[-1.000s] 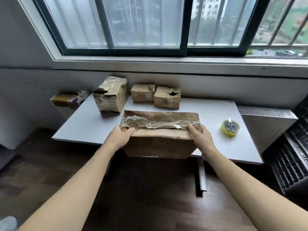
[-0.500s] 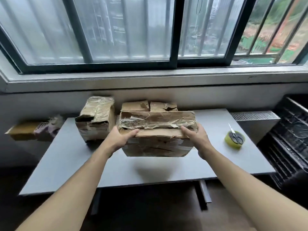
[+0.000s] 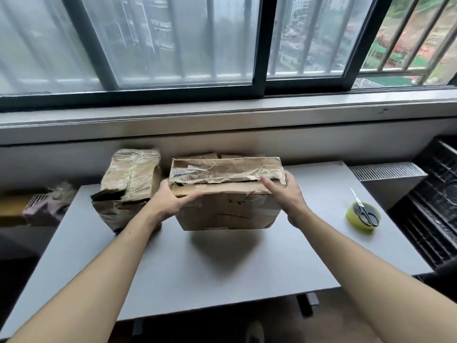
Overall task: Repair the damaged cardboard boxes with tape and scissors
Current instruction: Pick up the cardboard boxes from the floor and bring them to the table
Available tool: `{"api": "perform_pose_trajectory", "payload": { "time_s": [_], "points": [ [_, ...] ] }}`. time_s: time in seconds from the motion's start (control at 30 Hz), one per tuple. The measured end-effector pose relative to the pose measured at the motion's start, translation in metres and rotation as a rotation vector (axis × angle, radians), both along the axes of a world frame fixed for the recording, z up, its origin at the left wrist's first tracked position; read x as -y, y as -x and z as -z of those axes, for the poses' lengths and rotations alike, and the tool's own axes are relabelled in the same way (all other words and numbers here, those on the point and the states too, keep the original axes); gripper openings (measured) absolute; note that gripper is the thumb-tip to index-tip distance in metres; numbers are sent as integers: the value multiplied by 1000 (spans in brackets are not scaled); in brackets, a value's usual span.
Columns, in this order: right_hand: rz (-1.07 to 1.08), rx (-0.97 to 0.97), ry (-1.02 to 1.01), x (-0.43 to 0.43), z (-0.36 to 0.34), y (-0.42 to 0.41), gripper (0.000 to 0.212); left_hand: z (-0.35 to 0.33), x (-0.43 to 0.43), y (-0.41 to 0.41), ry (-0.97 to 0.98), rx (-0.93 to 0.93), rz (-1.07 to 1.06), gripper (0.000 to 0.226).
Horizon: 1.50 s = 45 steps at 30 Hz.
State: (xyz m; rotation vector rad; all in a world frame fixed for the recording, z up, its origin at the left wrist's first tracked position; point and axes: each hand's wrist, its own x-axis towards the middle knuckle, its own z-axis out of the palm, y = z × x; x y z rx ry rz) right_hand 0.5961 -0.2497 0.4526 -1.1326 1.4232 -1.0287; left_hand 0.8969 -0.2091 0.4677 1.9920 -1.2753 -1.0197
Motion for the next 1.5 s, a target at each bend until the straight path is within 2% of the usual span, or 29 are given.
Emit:
{"api": "perform_pose_trajectory", "payload": {
  "time_s": [0.1,0.2,0.3,0.37,0.53,0.7,0.8,0.93,1.03,1.13,1.27,1.33,1.5],
  "points": [
    [-2,11,-28,33,2,-8,85,-5,25,-7,-25,22,-21,117],
    [-64,29,-49,64,4,-16,77,3,51,-22,-43,7,-62,123],
    [-129,26,-48,90,9,-24,44,6,67,-26,-79,19,-107,128],
    [-135,-5,-44,105,13,-29,35,3,74,-24,-66,21,-134,121],
    [-110,-11,-51,134,15,-31,45,0,93,-12,-16,53,-220,68],
    [-91,-36,-42,138,14,-34,61,-4,96,-4,23,132,-241,79],
    [-53,-68,-30,127,7,-35,65,-8,94,-6,39,160,-194,81],
    [-55,-151,-6,107,2,-36,55,-8,82,-11,-31,285,-25,70],
    [-32,-171,6,88,-10,-41,53,-8,72,-18,-39,303,40,73],
    [33,-156,29,60,-18,-43,53,-11,65,-22,55,297,44,69],
    [112,-182,50,15,-19,-36,42,-14,53,-3,289,303,74,50],
    [153,-201,41,-4,-13,-28,44,-13,45,13,377,285,123,42],
    [299,-205,-20,-60,-4,13,37,-8,23,75,419,172,324,31]
  ]
}}
